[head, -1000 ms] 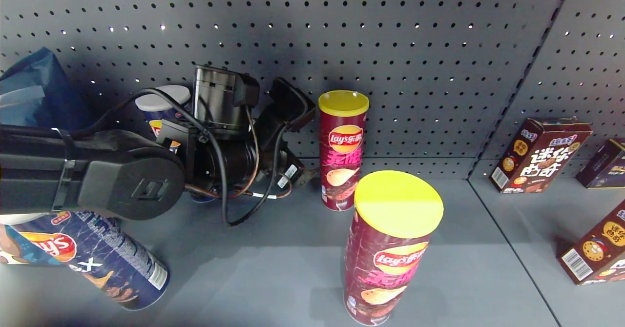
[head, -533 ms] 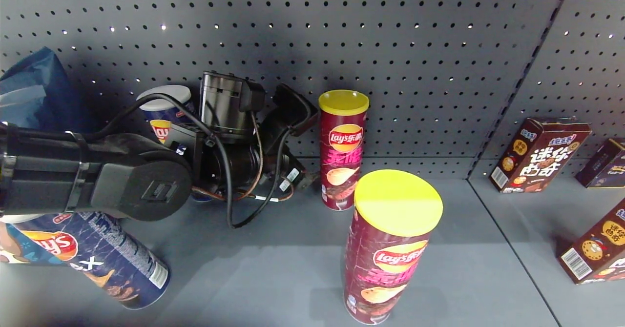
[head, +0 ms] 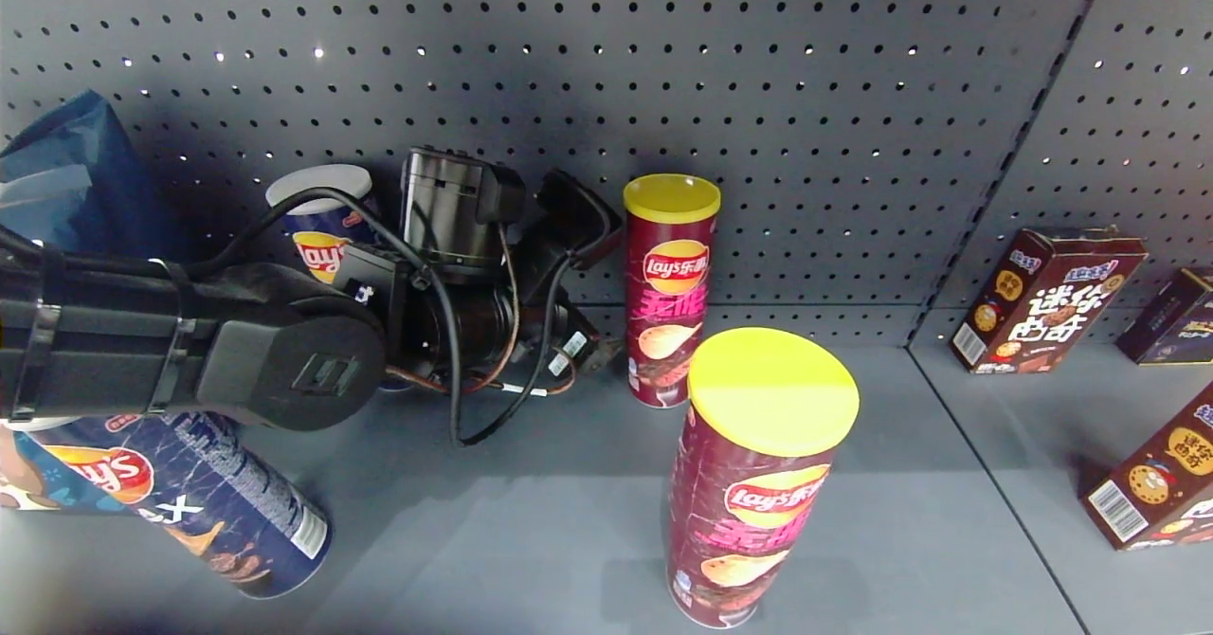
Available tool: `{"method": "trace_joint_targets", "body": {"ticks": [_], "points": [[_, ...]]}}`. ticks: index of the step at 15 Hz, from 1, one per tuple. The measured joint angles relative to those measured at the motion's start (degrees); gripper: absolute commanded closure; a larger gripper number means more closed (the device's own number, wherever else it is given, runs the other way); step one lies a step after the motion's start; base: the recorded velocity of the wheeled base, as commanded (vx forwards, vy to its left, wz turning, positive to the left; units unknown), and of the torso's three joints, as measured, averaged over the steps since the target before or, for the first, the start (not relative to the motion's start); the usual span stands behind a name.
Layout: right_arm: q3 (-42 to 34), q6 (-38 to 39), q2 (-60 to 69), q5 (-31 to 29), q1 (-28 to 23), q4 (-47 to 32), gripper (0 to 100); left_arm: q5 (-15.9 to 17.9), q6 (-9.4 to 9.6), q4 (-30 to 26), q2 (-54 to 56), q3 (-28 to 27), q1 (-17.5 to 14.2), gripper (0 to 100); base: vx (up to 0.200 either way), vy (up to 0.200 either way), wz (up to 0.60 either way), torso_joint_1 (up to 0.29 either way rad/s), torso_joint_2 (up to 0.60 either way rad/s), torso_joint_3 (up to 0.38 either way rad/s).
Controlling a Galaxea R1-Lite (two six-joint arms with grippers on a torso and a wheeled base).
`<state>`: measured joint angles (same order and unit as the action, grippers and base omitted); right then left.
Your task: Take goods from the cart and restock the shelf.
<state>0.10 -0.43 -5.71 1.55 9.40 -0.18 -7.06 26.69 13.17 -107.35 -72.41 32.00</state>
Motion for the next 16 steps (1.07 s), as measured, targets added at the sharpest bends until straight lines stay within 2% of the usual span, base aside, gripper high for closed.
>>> {"method": "trace_joint_targets", "body": {"ticks": [12,16], "points": [[0.0,0.0,0.0,0.0,0.0,0.0,0,0.1,0.02,-0.1,-1.4,-1.2,1.1,0,0.0,0.0,0.0,0.0,0.0,0.0],[0.0,0.0,0.0,0.0,0.0,0.0,0,0.1,0.02,-2.2,-1.8,-2.5,1.5,0,0.0,0.0,0.0,0.0,0.0,0.0]]}}
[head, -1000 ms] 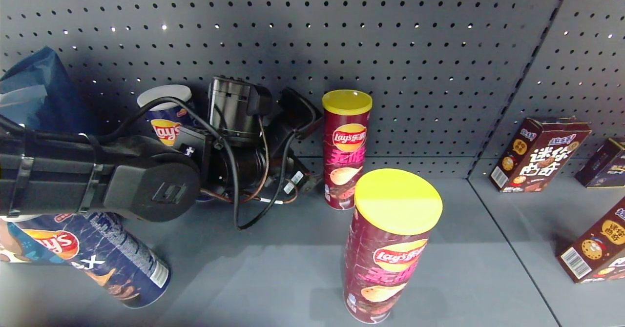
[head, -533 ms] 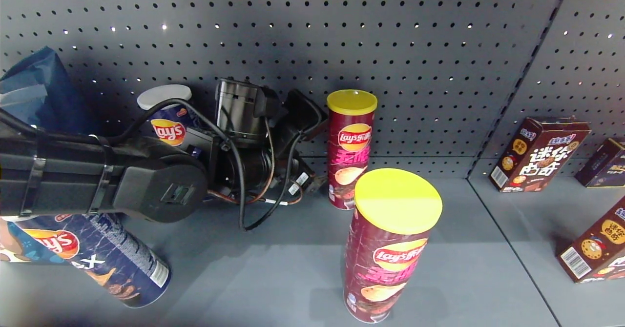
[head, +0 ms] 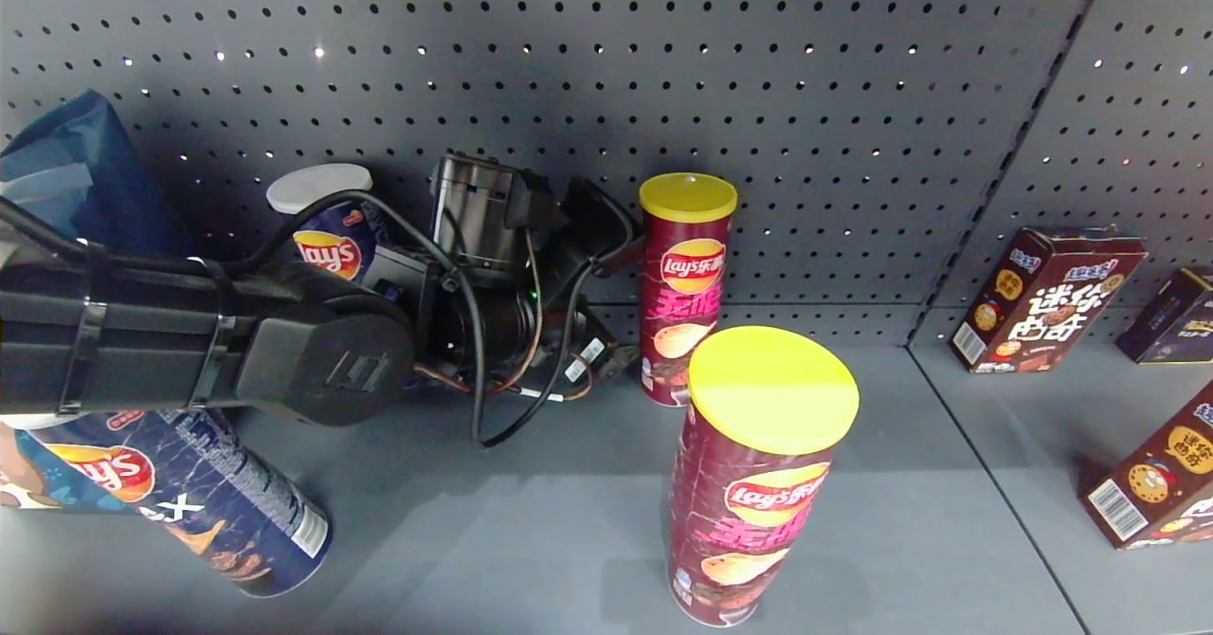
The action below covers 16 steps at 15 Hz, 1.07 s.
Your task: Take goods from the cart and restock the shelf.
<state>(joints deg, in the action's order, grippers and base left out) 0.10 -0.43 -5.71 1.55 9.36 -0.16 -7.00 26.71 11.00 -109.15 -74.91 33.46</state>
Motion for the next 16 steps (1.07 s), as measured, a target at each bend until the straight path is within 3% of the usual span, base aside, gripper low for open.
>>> {"method": "trace_joint_targets", "body": {"ticks": [16], "points": [[0.0,0.0,0.0,0.0,0.0,0.0,0,-0.1,0.46,0.1,3.4,-0.2,0.4,0,0.0,0.0,0.0,0.0,0.0,0.0]]}}
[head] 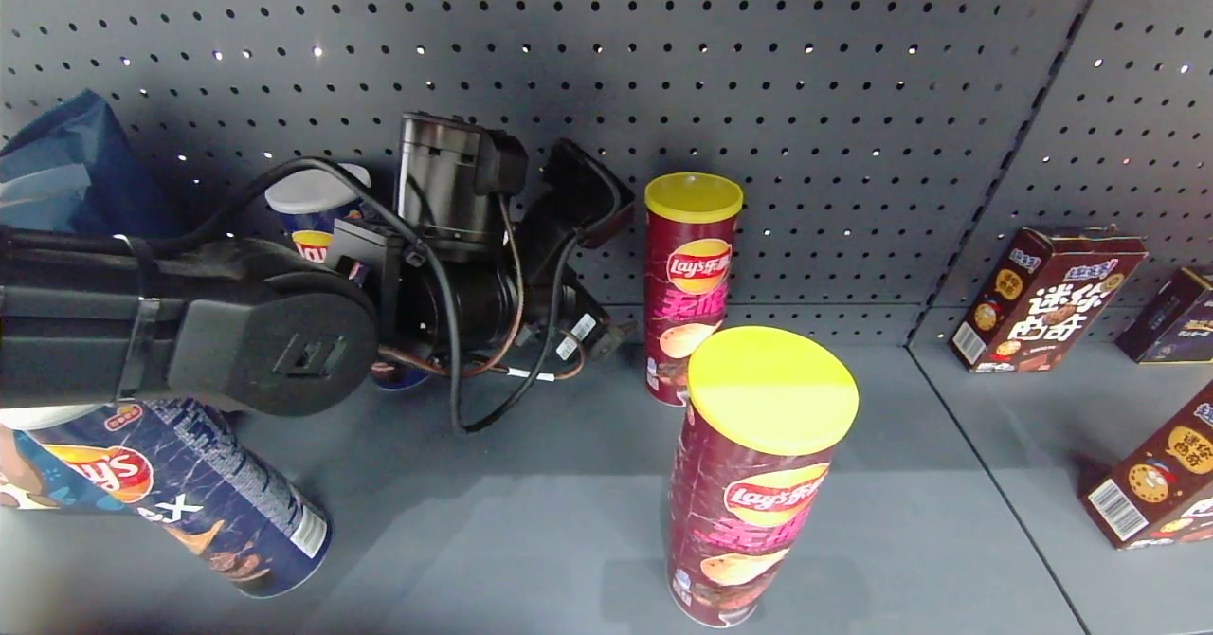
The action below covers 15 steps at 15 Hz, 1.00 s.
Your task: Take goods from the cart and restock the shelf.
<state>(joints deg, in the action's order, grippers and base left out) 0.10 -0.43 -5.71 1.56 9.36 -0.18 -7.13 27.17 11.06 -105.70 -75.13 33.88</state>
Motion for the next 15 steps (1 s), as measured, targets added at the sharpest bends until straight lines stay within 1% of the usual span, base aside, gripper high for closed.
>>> {"method": "trace_joint_targets", "body": {"ticks": [4,7,9,15], "points": [[0.0,0.0,0.0,0.0,0.0,0.0,0,0.0,-0.09,-1.8,3.6,0.0,0.0,0,0.0,0.0,0.0,0.0,0.0,0.0],[0.0,0.0,0.0,0.0,0.0,0.0,0,-0.7,-0.16,-2.2,6.7,0.2,0.0,0,0.0,0.0,0.0,0.0,0.0,0.0],[0.0,0.0,0.0,0.0,0.0,0.0,0,-1.6,1.01,-2.3,8.5,0.2,0.3,0,0.0,0.0,0.0,0.0,0.0,0.0],[0.0,0.0,0.0,0.0,0.0,0.0,0,-2.5,1.29,-2.4,12.8,0.1,0.5,0,0.0,0.0,0.0,0.0,0.0,0.0]]}}
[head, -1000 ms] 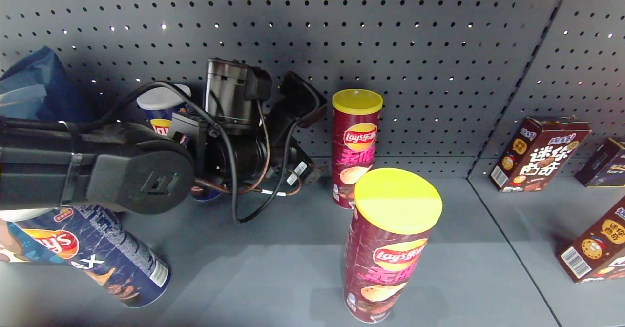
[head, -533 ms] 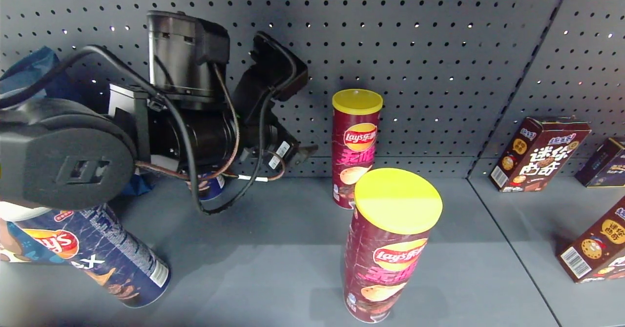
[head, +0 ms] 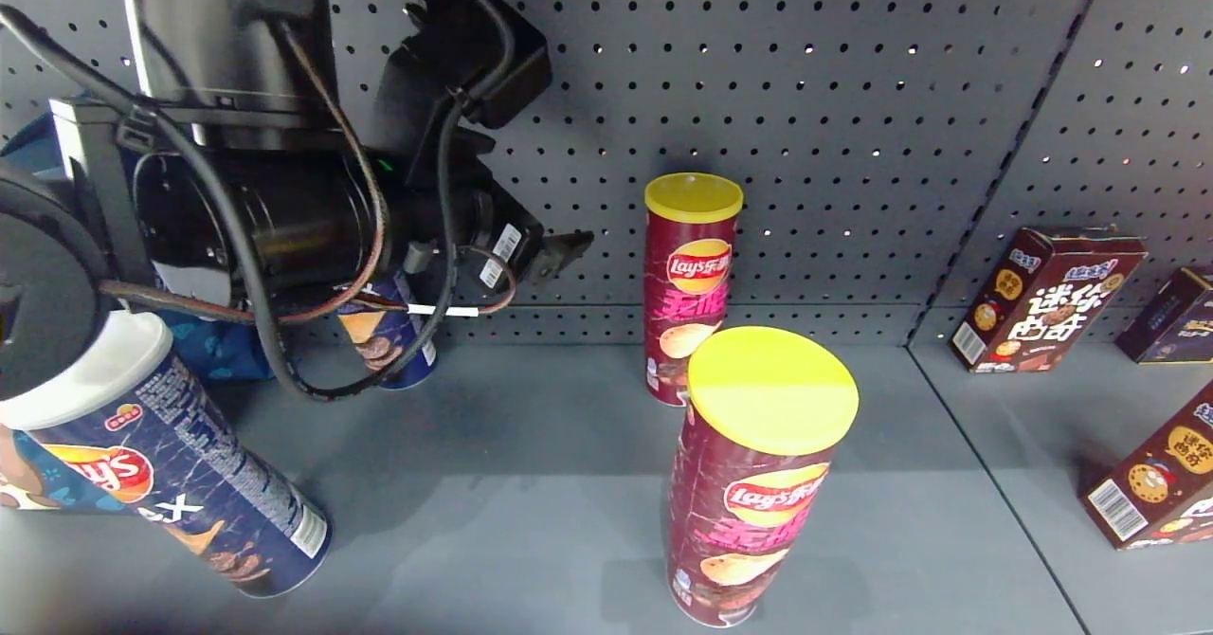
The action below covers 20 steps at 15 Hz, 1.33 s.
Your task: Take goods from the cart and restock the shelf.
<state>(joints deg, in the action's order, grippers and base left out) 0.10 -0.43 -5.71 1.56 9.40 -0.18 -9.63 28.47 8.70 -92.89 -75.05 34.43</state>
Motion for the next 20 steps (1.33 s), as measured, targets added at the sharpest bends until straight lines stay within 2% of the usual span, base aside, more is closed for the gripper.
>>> {"method": "trace_joint_targets", "body": {"ticks": [3,6,9,15,20], "points": [[0.0,0.0,0.0,0.0,0.0,0.0,0,-0.2,0.13,-3.4,2.3,-0.6,0.0,0,0.0,0.0,0.0,0.0,0.0,0.0],[0.0,0.0,0.0,0.0,0.0,0.0,0,-0.3,2.18,-4.1,5.1,-0.7,0.8,0,0.0,0.0,0.0,0.0,0.0,0.0],[0.0,0.0,0.0,0.0,0.0,0.0,0,-0.3,2.82,-4.1,8.6,0.2,1.1,0,0.0,0.0,0.0,0.0,0.0,0.0],[0.0,0.0,0.0,0.0,0.0,0.0,0,-1.0,2.84,-3.0,15.5,9.0,2.4,0,0.0,0.0,0.0,0.0,0.0,0.0],[0.0,0.0,0.0,0.0,0.0,0.0,0,-1.5,2.82,-2.3,20.0,11.3,2.5,0,0.0,0.0,0.0,0.0,0.0,0.0]]}}
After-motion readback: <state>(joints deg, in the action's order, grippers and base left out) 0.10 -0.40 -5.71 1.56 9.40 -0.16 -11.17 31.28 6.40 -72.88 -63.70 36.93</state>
